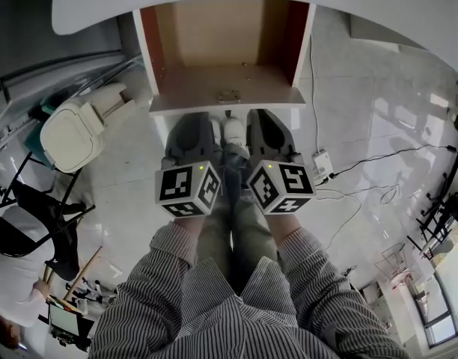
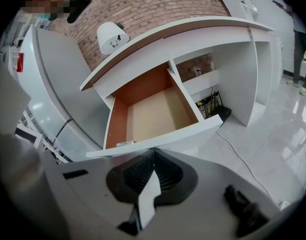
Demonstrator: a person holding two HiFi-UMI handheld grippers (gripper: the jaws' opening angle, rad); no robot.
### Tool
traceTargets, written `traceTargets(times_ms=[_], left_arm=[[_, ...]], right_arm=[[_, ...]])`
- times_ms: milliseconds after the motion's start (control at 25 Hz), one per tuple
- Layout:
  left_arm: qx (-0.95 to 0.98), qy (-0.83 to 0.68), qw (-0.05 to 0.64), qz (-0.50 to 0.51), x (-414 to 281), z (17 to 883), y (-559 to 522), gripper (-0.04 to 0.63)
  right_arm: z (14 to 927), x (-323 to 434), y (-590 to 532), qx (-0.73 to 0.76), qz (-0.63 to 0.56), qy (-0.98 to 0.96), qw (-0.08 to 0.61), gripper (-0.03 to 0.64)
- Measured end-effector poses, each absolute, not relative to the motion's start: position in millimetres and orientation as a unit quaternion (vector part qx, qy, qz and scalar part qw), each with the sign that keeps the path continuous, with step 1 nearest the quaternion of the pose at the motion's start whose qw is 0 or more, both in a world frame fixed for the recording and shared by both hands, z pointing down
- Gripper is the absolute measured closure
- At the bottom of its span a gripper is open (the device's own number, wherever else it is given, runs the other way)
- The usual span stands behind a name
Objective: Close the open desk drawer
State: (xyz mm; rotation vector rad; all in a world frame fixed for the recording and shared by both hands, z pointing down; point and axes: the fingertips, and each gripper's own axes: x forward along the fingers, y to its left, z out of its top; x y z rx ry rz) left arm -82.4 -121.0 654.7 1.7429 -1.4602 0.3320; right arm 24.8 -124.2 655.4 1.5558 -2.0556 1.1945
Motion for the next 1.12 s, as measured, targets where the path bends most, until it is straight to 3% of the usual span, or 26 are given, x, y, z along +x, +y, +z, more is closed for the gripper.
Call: traceTargets(times_ms=[1120], left_arm=[[0.739,-0.552,0.366,0.124,-86,575,-169,0.583]], right_arm=[[576,21,-176,0.552,0.364,-0.74,0.126,0.6]])
